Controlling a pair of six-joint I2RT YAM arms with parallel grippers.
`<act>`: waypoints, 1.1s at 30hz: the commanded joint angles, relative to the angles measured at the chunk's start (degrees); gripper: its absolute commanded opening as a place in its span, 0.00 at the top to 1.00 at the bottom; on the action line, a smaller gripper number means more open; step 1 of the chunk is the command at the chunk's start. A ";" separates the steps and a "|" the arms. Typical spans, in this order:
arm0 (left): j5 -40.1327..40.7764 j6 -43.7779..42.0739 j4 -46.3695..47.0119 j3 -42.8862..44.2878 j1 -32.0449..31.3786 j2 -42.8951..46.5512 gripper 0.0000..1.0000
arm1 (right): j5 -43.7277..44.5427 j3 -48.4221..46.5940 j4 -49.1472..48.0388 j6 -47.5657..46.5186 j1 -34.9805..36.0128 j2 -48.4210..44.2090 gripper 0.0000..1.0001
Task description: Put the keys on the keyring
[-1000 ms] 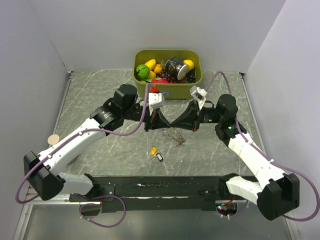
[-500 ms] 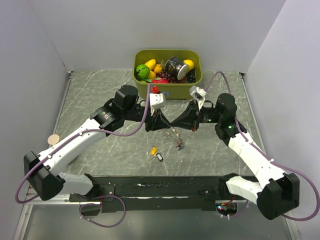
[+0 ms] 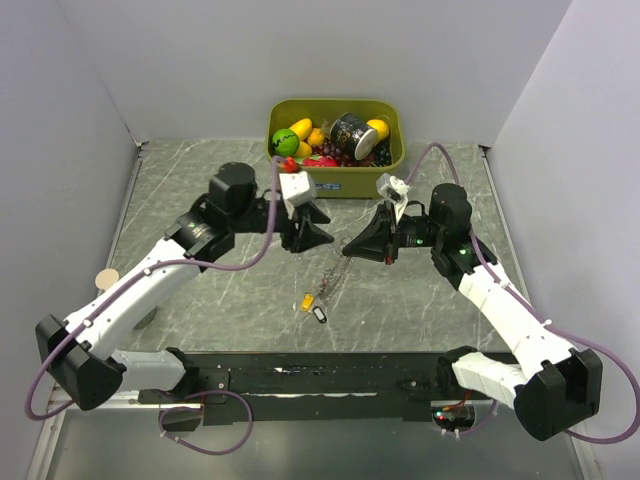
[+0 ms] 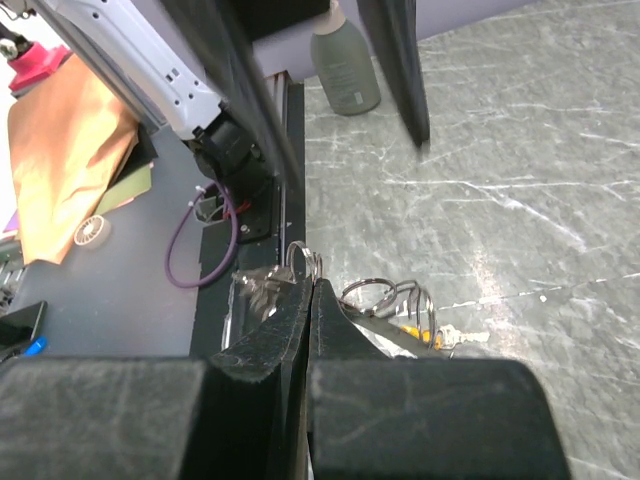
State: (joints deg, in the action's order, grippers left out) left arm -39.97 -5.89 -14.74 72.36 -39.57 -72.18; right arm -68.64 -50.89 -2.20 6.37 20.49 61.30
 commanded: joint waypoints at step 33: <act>-17.95 0.27 1.03 3.32 0.29 -5.60 0.68 | -1.23 -5.62 4.75 -6.55 0.34 -2.41 1.00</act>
State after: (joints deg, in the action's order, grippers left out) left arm -58.13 -4.86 -13.50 73.01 -38.44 -77.23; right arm -69.47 -54.33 5.61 -0.73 20.49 60.55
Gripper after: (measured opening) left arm 0.332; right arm 0.008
